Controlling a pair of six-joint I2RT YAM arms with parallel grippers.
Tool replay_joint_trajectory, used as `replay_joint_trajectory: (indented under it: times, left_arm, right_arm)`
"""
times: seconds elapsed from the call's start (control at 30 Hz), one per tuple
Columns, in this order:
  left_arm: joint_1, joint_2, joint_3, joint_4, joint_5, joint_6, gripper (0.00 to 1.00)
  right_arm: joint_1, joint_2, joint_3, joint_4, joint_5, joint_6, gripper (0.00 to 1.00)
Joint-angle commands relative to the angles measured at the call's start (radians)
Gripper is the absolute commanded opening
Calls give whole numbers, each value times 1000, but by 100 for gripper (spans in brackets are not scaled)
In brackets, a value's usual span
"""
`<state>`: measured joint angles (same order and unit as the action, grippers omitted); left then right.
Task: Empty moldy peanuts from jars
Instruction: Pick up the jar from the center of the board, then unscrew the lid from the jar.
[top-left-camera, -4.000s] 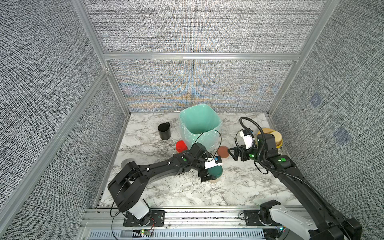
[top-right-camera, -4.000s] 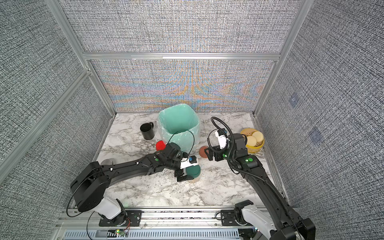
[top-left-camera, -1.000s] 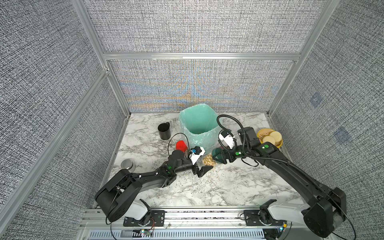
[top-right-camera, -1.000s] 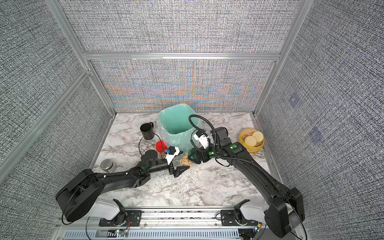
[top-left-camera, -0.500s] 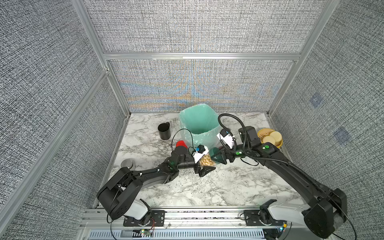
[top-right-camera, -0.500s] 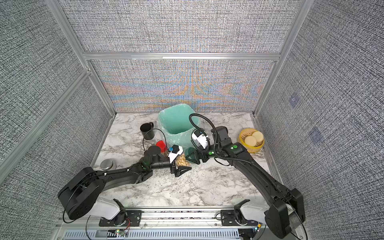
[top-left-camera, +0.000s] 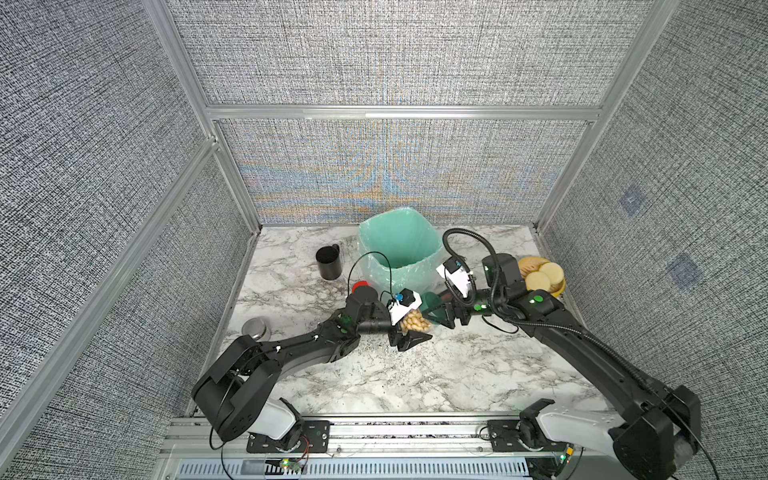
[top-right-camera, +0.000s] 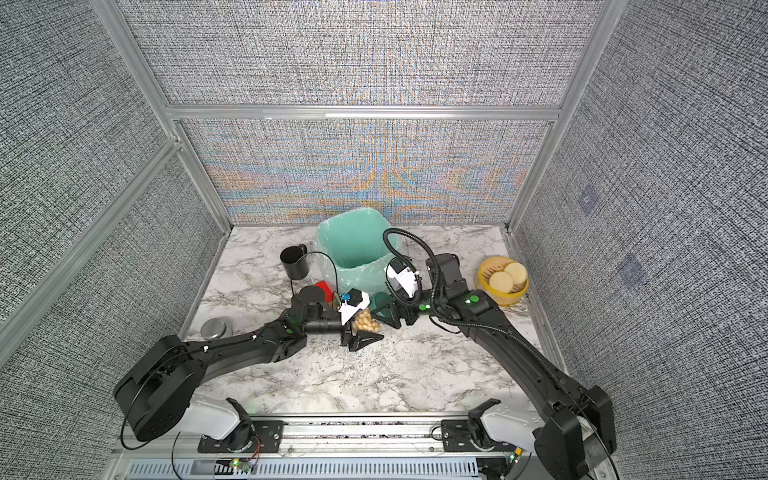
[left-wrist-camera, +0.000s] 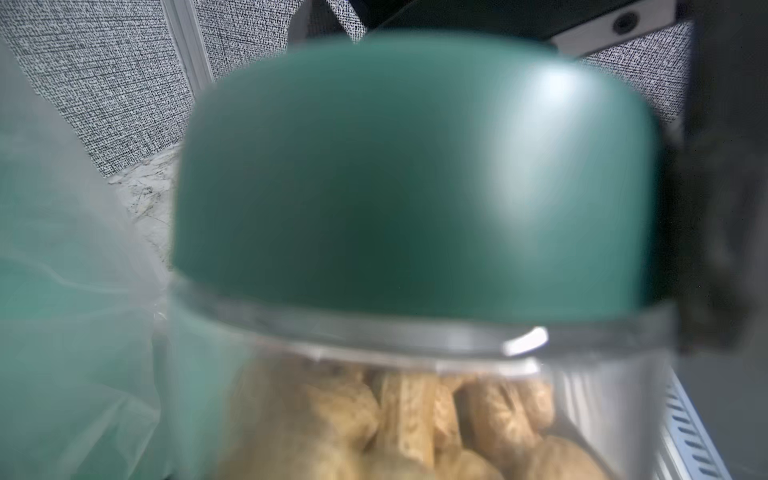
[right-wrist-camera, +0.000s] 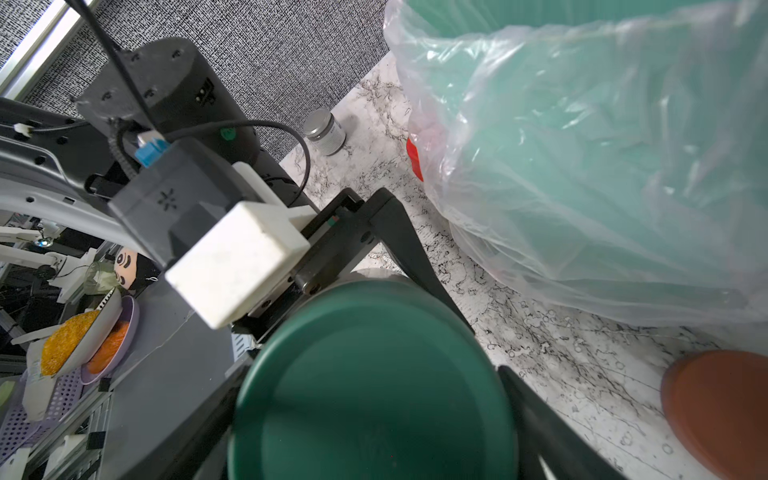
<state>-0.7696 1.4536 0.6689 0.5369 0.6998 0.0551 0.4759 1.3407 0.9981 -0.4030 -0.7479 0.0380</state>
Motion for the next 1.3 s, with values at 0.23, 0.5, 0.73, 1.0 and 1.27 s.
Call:
replay_joint_trajectory:
  times: [0.23,0.5,0.73,1.0,1.27]
  left_arm:
    - [5,-66,-5,-30,227,30,0]
    - [9,-90,12,-141,251,95,0]
    - [13,-99,-35,-47,110,71,0]
    - [17,-99,-68,27,19,50,0]
    - [18,-105,-78,46,-55,54,0]
  right_arm:
    - [-11,-117,-116,189,-110,-413,0]
    - [-14,-176,-161,330,-48,-454,52]
    - [-17,-189,-177,417,-51,-185,98]
    - [-16,-175,-190,457,23,140,98]
    - [-13,-169,-234,420,32,330,98]
